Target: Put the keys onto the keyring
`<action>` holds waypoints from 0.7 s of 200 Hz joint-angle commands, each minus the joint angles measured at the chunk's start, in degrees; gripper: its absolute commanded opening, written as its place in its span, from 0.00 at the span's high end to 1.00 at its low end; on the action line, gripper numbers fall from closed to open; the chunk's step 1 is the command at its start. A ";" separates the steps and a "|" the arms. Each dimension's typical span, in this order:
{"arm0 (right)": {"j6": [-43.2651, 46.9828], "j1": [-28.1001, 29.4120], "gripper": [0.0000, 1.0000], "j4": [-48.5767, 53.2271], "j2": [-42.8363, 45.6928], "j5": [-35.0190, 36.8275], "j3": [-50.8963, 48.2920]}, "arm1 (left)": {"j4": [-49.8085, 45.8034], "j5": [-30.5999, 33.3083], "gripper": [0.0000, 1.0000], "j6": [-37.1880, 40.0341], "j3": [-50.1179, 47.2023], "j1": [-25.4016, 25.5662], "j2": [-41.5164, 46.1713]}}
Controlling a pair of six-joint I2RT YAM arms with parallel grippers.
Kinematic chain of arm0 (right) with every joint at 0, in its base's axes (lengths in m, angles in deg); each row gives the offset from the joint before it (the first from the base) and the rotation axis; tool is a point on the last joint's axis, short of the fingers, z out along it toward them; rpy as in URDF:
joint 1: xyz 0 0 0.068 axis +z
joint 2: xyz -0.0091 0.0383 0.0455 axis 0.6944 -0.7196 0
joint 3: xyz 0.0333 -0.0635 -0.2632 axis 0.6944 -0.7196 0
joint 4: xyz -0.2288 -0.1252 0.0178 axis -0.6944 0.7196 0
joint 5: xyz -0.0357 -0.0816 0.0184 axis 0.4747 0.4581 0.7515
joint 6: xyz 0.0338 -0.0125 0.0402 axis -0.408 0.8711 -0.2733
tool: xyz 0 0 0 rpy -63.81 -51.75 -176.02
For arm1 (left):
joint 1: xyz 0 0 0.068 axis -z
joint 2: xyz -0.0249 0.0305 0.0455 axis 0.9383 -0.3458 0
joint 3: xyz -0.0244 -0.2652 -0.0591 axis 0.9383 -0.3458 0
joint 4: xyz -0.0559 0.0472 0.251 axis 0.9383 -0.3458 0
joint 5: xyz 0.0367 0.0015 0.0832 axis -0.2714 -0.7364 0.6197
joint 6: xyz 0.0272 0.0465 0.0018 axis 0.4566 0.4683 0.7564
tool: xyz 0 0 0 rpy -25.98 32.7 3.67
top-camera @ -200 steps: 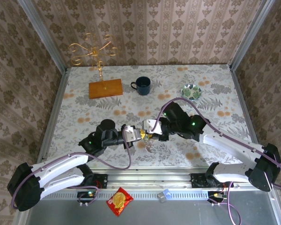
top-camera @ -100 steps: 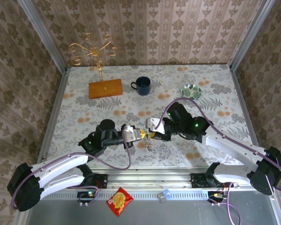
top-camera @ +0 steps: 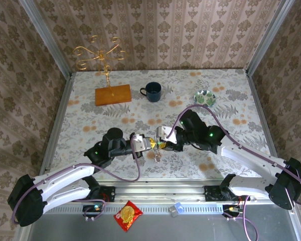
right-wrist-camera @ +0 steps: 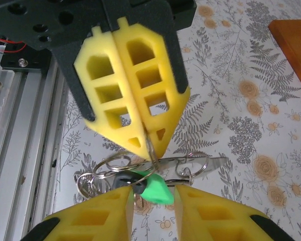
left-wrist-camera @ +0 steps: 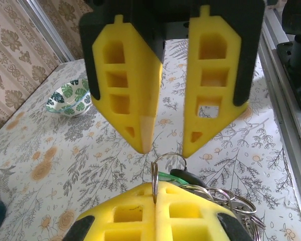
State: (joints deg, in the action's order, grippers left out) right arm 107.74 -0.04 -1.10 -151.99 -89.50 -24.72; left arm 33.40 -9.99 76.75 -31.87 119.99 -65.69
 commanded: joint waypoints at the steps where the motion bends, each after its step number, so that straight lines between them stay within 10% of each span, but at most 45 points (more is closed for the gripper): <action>1: -1.87 -0.52 0.71 -0.65 2.83 -0.96 -1.21 | 3.95 0.40 1.00 -0.81 0.08 -0.01 0.63; 140: -5.72 -0.55 0.70 -7.26 1.11 2.17 -2.65 | 4.66 -0.48 1.00 -1.17 -0.03 0.19 0.27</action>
State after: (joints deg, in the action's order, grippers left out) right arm 102.17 -0.34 -7.28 -149.95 -88.18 -27.73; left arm 35.13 -9.62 76.60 -31.87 119.99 -65.69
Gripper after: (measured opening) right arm 0.306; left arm 0.049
